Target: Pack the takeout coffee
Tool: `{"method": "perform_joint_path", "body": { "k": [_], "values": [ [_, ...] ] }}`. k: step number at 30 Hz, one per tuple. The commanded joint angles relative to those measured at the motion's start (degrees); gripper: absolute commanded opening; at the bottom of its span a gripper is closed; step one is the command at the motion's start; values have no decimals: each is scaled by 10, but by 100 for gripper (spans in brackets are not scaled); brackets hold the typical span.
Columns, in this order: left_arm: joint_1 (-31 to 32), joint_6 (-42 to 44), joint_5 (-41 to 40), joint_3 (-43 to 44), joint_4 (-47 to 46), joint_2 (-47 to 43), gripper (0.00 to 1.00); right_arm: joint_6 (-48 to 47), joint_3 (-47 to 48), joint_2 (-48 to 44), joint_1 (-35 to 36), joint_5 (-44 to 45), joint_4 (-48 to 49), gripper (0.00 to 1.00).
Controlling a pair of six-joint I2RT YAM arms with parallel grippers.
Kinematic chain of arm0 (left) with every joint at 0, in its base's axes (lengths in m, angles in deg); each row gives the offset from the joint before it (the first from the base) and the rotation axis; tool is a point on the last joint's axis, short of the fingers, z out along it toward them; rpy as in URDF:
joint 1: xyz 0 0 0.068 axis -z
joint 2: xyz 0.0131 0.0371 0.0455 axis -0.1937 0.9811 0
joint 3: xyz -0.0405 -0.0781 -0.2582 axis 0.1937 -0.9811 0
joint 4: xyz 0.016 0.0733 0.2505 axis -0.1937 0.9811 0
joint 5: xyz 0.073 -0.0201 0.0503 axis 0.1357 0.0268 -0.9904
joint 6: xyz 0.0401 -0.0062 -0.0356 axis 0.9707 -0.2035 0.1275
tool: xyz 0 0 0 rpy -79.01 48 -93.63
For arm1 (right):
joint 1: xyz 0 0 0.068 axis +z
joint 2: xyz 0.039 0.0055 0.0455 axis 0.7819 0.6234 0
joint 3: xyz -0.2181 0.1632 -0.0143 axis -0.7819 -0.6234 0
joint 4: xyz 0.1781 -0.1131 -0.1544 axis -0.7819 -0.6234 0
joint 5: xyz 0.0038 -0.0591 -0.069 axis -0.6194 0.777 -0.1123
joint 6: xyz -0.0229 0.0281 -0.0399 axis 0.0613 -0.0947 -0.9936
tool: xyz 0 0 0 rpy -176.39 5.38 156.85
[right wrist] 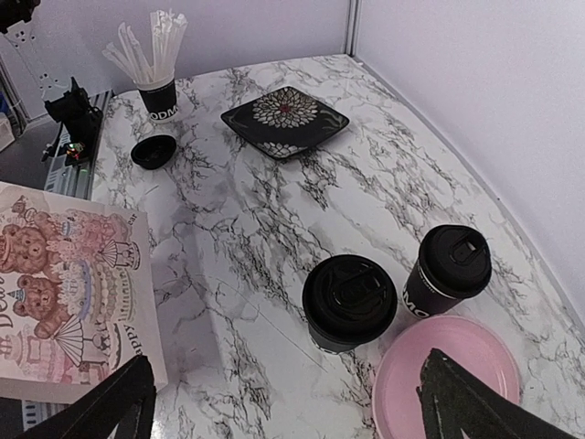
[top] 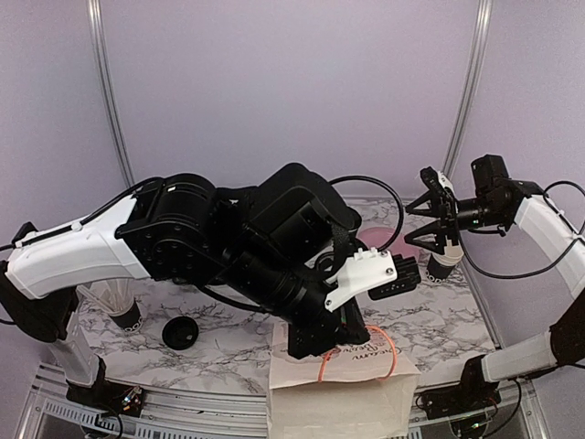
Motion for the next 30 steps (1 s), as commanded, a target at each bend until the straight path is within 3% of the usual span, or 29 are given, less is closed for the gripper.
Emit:
{"method": "perform_joint_path", "body": {
  "k": [1, 7, 16, 19, 25, 27, 30],
  "values": [
    [-20, 7, -70, -1, -6, -23, 0, -3, 4, -4, -3, -19, 7, 98],
    [-86, 23, -167, -6, 0, -35, 0, -1, -7, -8, -3, 2, 16, 98],
    [-226, 32, -161, -12, 14, -27, 0, -5, -10, -2, -2, 66, 8, 95],
    [-263, 39, -199, 9, 15, -3, 9, -7, -22, -6, -1, 63, 14, 95],
    [-303, 22, -151, 59, 11, 14, 46, -10, -15, 2, -1, 58, 8, 95],
    [-303, 6, -133, 52, 5, 1, 56, -14, -15, 0, -1, 58, 2, 95],
    [-303, -27, -114, -4, -9, -30, 63, -16, -22, -4, -1, 63, 2, 95]
  ]
}}
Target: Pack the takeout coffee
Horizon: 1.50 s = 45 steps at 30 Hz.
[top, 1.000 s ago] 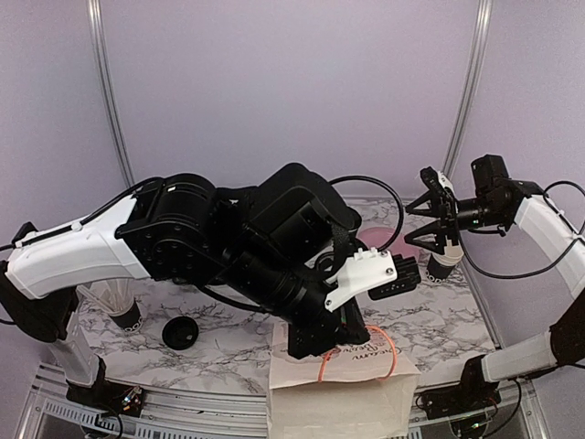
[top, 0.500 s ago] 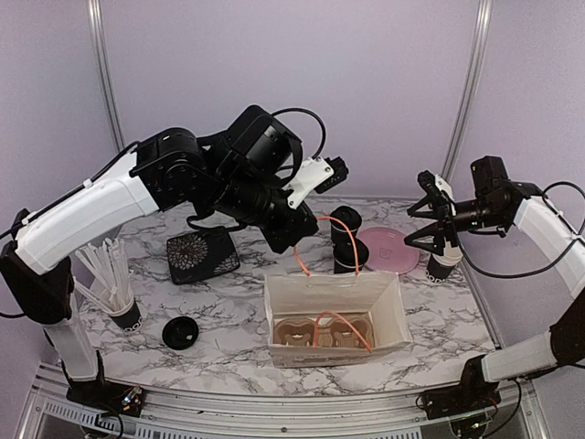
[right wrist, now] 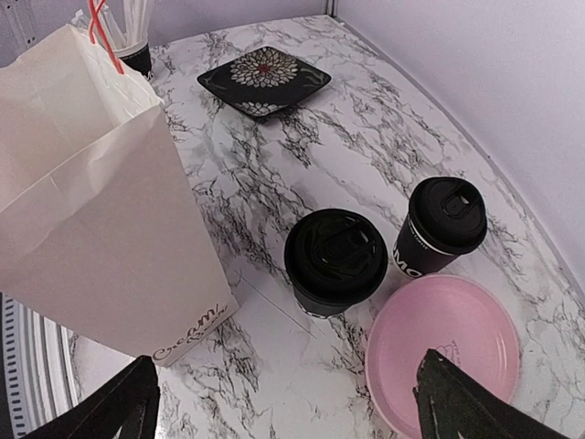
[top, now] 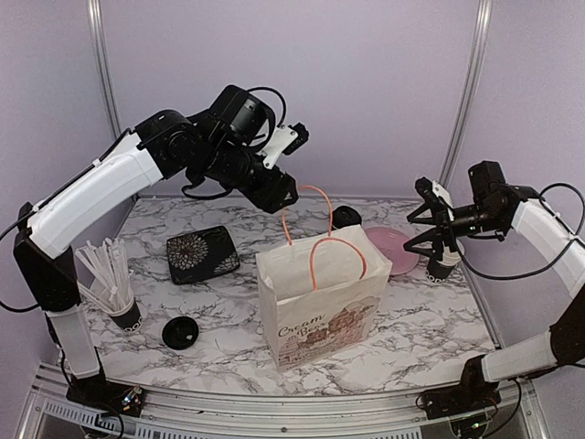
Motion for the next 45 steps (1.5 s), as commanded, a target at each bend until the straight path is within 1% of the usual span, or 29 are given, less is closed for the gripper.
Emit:
{"method": "perform_joint_path", "body": {
  "k": [1, 5, 8, 10, 14, 16, 20, 22, 24, 28, 32, 36, 38, 41, 45],
  "values": [
    [3, -49, 48, -54, -12, -48, 63, -11, 2, -6, -1, 6, -6, 95],
    [3, -68, 103, -132, -13, -78, 64, -16, -2, -14, -1, 11, -12, 95],
    [3, -49, 118, -158, -13, -74, 63, -16, -5, -19, -1, 9, -10, 95],
    [3, -38, 125, -158, -12, -63, 60, -13, -6, -17, -1, 8, -6, 95],
    [3, -30, 157, -148, -12, -43, 44, -12, 0, -10, -1, 6, -11, 94],
    [3, -10, 165, -145, -10, -39, 34, -13, 1, -10, -1, 9, -13, 94],
    [3, 6, 175, -147, -1, -49, 17, 0, 4, -8, 0, 19, -2, 94],
    [3, 17, 178, -157, 6, -60, 10, 12, 7, -2, 6, 33, 10, 93],
    [2, 23, 171, -171, 16, -72, 1, 24, 11, 10, 26, 67, 24, 93],
    [-4, 24, 167, -194, 35, -99, 0, 51, 35, 51, 83, 150, 47, 91],
    [-19, 20, 159, -227, 52, -142, 0, 68, 106, 118, 113, 203, 22, 91],
    [-36, 19, 150, -271, 52, -177, 0, 82, 168, 191, 126, 221, -9, 92],
    [-45, 21, 142, -290, 55, -184, 0, 85, 190, 219, 133, 228, -20, 93],
    [-62, 23, 127, -303, 62, -186, 0, 83, 226, 257, 148, 241, -45, 97],
    [-73, 21, 131, -311, 63, -187, 0, 77, 253, 291, 170, 276, -60, 99]
  ]
}}
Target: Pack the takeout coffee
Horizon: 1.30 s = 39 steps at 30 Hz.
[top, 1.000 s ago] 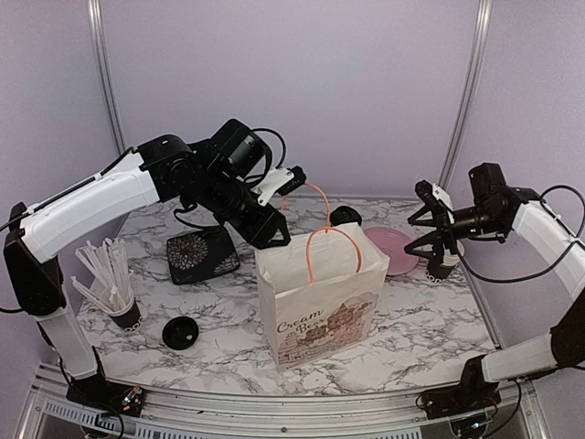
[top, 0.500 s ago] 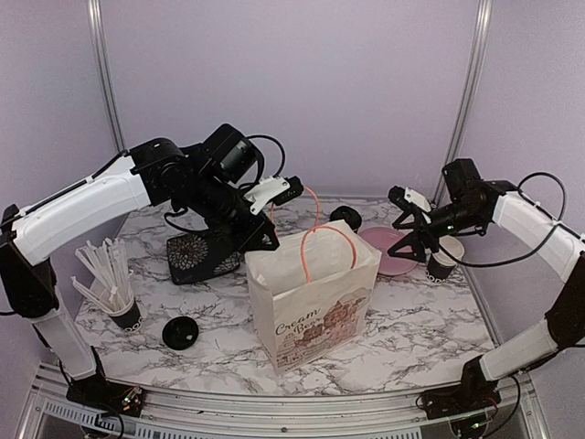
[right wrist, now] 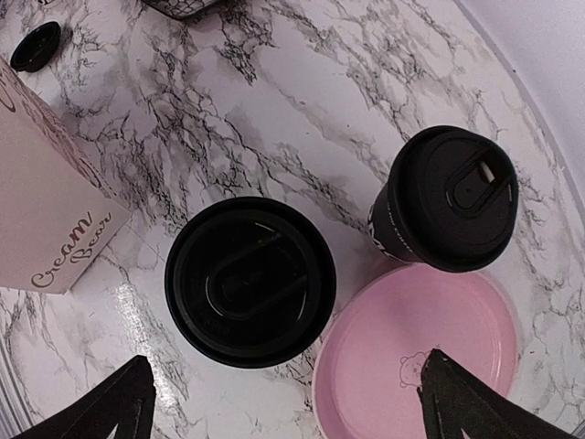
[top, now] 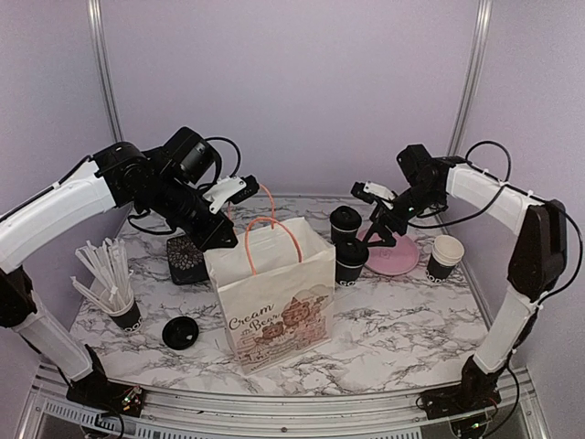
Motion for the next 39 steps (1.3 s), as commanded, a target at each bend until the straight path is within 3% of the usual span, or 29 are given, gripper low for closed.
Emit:
{"method": "perform_joint_path", "body": {
  "k": [1, 5, 10, 21, 28, 35, 39],
  "values": [
    [-10, 4, -8, -13, 34, -2, 0, 4, 43, 28, 29, 49, -41, 99],
    [-10, 0, -7, -10, 33, 10, 0, -9, 79, 55, 49, 67, -69, 99],
    [-10, -4, -14, 2, 33, 20, 18, -35, 113, 87, 79, 86, -113, 99],
    [-10, -8, -10, -4, 32, 14, 30, -38, 150, 123, 103, 119, -138, 99],
    [-10, -8, -5, -5, 31, 15, 31, -38, 156, 133, 111, 133, -146, 97],
    [-10, -8, 2, -5, 30, 20, 31, -41, 169, 150, 114, 141, -167, 86],
    [-10, -8, 5, -5, 28, 21, 31, -40, 169, 153, 119, 155, -168, 85]
  ]
}}
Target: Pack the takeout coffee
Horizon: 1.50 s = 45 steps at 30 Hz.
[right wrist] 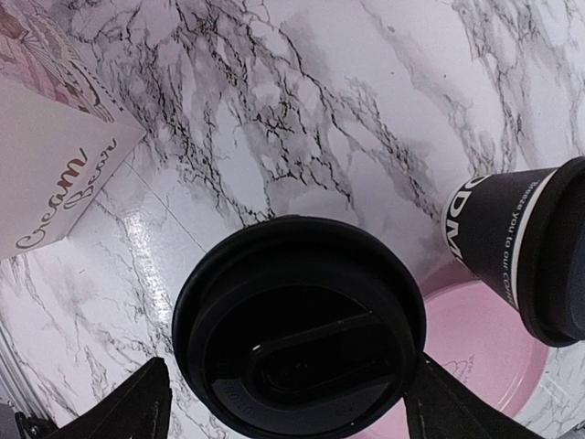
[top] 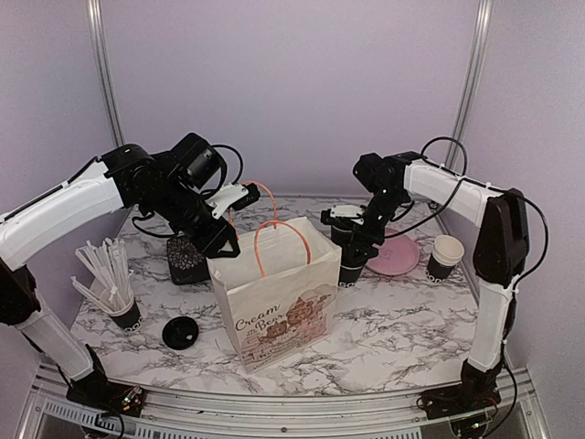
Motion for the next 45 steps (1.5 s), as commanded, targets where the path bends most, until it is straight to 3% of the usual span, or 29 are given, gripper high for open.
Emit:
{"method": "perform_joint_path", "body": {
  "k": [1, 10, 22, 32, 39, 45],
  "values": [
    [0, -1, 10, -2, 13, 5, 31, -2, 19, 8, 15, 22, -15, 85],
    [0, -2, 15, -8, 11, 6, 31, -8, 25, 15, 36, 47, -19, 87],
    [0, 0, 16, 3, 5, 13, 30, -10, 44, 18, 46, 47, -49, 70],
    [0, 18, 30, 80, -18, 75, 17, -10, -9, -119, 46, 2, -25, 65],
    [0, 36, 40, 140, -21, 109, 1, 10, -1, -201, 46, 0, 8, 64],
    [1, 44, 32, 176, -26, 117, 0, 13, 40, -270, 46, -5, 43, 63]
  ]
}}
